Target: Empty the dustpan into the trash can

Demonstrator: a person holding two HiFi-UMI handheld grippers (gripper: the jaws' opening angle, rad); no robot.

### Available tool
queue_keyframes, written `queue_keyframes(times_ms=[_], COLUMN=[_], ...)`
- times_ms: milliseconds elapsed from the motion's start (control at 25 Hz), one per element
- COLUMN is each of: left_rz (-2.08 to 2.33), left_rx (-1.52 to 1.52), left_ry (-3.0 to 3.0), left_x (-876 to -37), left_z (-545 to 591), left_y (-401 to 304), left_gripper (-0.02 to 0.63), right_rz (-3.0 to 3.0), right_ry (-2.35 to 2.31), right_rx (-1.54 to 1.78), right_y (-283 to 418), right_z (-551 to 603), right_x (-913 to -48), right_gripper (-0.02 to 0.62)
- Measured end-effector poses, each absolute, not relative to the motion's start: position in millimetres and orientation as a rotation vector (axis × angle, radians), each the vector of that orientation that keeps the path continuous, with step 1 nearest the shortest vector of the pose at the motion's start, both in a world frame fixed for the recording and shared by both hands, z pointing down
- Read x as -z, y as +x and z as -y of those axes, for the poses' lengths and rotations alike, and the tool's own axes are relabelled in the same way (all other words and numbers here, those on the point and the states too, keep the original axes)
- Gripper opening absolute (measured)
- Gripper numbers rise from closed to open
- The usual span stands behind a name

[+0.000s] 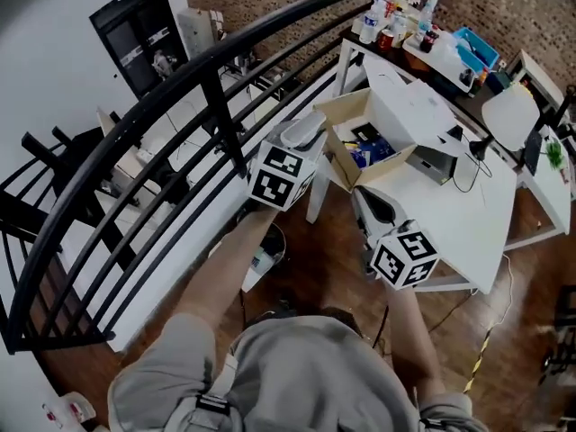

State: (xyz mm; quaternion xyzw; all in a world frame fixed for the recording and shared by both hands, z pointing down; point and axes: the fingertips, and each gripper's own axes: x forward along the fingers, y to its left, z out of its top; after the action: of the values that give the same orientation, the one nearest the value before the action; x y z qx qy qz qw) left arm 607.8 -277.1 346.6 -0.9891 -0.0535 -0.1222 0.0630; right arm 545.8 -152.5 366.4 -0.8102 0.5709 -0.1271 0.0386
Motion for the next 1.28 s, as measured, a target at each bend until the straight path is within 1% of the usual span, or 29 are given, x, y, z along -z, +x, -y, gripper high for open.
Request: queue_keyframes(times_ms=[400, 680, 800, 1000, 1280], left_rz=[0.262, 0.181, 0.087, -0.197, -0.592], left_rx=[0.514, 0.541, 0.515, 0.404, 0.212], left_ry=[-2.949, -2.924, -2.923, -2.929, -2.916], left_x=[-379, -388, -382, -358, -329], left_z=[240, 233, 238, 266, 314], left_y=[689, 701, 683, 629, 510], left_gripper=[0.101, 0.101, 0.101, 0.100, 0.101], right_rz=[-1.694, -1.782, -1.863, -2.036, -2.263], right_ry=[-2.495, -2.428, -2.366, -2.211, -1.980], right_rx=[0.404, 0.386, 0.381, 0.386, 0.409], right_y=[610, 641, 637, 617, 553], right_z=[115, 99, 99, 110, 144], right_x=[-370, -372, -371, -371, -371], right_gripper=[0.000, 0.000, 0.000, 0.000, 0.000])
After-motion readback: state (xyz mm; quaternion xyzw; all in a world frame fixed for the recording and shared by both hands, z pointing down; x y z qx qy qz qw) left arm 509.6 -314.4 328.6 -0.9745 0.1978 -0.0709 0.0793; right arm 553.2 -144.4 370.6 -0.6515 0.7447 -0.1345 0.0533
